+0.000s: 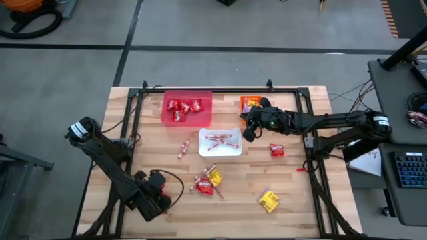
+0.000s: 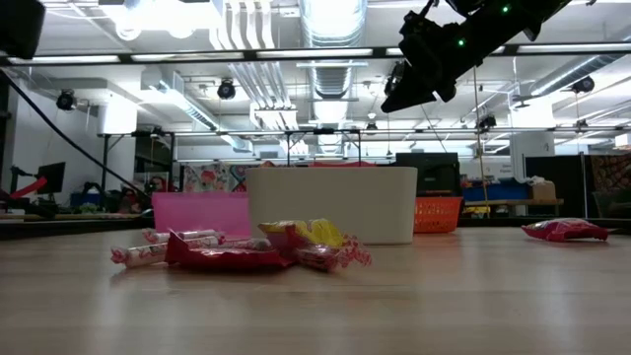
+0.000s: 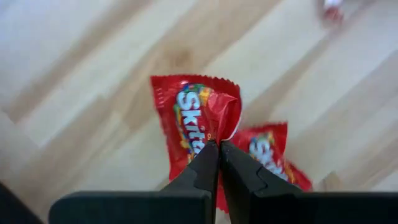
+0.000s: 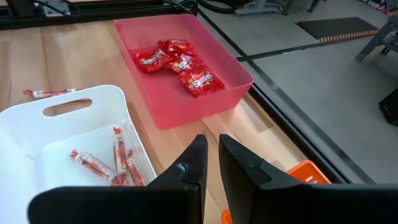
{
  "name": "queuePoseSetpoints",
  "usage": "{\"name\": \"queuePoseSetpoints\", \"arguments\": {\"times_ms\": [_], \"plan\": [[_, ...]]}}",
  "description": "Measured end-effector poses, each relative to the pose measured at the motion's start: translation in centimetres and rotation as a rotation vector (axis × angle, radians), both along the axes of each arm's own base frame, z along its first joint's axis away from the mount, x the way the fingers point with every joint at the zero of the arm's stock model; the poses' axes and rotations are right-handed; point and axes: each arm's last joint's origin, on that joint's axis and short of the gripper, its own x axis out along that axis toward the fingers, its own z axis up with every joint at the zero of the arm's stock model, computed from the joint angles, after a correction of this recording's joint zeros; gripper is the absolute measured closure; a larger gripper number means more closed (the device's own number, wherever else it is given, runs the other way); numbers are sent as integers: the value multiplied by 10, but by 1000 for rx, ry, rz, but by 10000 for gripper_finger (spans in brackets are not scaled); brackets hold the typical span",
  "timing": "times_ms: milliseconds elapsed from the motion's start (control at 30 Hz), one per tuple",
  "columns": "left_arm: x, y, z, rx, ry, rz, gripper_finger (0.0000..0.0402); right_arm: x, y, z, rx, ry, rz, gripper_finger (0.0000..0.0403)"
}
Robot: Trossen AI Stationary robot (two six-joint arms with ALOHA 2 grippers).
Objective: Sort candy
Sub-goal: Put the red chocolate into the red bin
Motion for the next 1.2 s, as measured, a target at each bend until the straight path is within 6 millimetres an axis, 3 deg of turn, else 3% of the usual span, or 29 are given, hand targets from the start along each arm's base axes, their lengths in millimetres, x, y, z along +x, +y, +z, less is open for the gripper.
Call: {"name": "queuePoseSetpoints", "arguments": {"times_ms": [300, 533, 900, 1067, 1200], "plan": [[4, 29, 25, 152, -163, 9, 401, 0, 0, 0, 0, 0, 0, 367], [8, 74, 51, 359, -250, 39, 401, 0, 0, 0, 0, 0, 0, 367], [46, 175, 87, 672, -221, -115, 401, 0, 0, 0, -13, 4, 7, 367], [71, 233, 96, 696, -232, -289, 401, 0, 0, 0, -14, 7, 8, 367], [87, 281, 91, 690, -280, -459, 401, 0, 0, 0, -14, 10, 8, 367]]}}
